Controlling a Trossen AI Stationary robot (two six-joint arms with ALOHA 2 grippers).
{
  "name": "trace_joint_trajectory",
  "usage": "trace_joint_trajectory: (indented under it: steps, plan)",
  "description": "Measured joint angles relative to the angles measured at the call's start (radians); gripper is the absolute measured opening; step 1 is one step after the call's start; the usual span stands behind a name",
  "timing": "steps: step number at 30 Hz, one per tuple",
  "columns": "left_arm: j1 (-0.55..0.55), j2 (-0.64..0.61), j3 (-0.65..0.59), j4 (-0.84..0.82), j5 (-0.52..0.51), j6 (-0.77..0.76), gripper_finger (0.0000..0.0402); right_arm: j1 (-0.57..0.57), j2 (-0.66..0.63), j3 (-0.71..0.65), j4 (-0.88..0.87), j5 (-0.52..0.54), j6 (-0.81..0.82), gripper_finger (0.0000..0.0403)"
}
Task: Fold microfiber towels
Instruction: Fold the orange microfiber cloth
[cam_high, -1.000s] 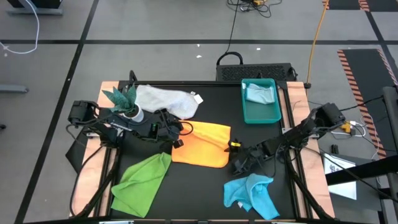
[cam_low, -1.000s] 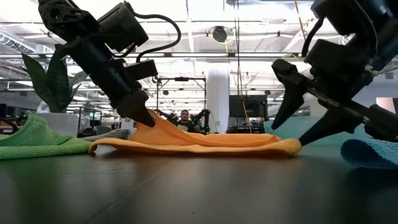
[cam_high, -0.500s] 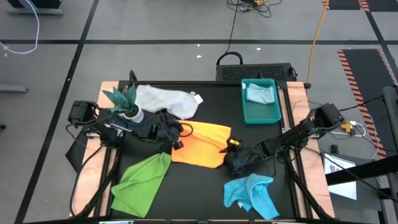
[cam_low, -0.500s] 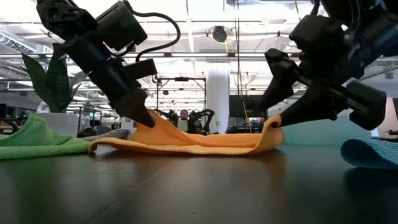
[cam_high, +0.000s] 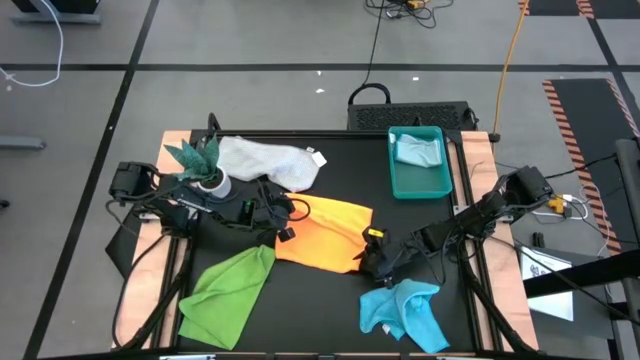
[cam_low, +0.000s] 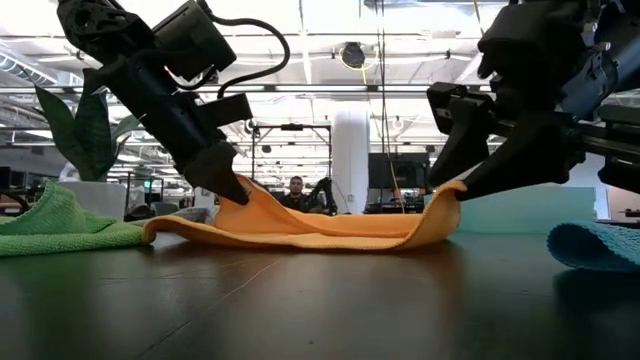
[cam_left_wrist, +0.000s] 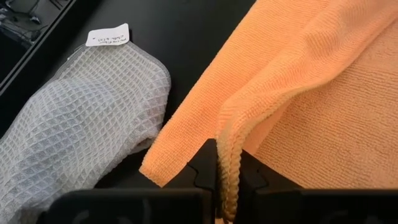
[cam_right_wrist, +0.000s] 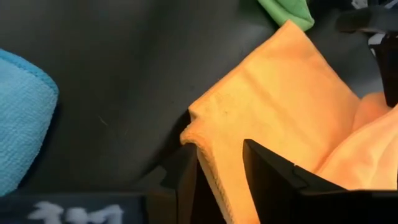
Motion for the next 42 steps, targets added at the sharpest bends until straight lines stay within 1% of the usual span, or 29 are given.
trace_joint_trajectory:
  steps: [7,13,15,20,25,28,33,36,39,42]
  plan:
    - [0.0,0.0,0.0,-0.001,0.0,-0.003,0.0026,0.0,0.0,0.0,0.003,-0.004,0.0,0.0064]
    - [0.0,0.0,0.0,-0.001,0.0,-0.005,0.0026,0.0,0.0,0.0,0.004,-0.097,0.045,0.0009]
    - [0.0,0.0,0.0,-0.001,0.0,-0.01,0.0026,0.0,0.0,0.0,-0.038,-0.128,0.061,0.0004]
    - [0.0,0.0,0.0,-0.001,0.001,-0.013,0.0026,-0.009,0.0,0.0,-0.143,-0.187,0.079,0.0007]
    - [0.0,0.0,0.0,0.0,0.002,-0.013,0.0026,-0.01,0.0,0.0,-0.159,-0.187,0.078,0.0005]
    - [0.0,0.0,0.0,0.0,0.003,-0.013,0.0026,-0.014,0.0,0.0,-0.232,-0.188,0.089,0.0009]
    - [0.0,0.0,0.0,0.001,0.003,-0.013,0.0026,-0.021,-0.007,0.002,-0.28,-0.191,0.194,0.0018]
    - [0.0,0.0,0.0,0.004,0.003,-0.013,0.0026,-0.021,-0.021,0.001,-0.294,-0.191,0.285,0.0034]
    - [0.0,0.0,0.0,0.007,0.003,-0.013,0.0026,-0.026,-0.044,0.001,-0.343,-0.193,0.384,0.0063]
    - [0.0,0.0,0.0,0.008,0.003,-0.013,0.0026,-0.039,-0.08,0.0,-0.385,-0.265,0.472,0.0099]
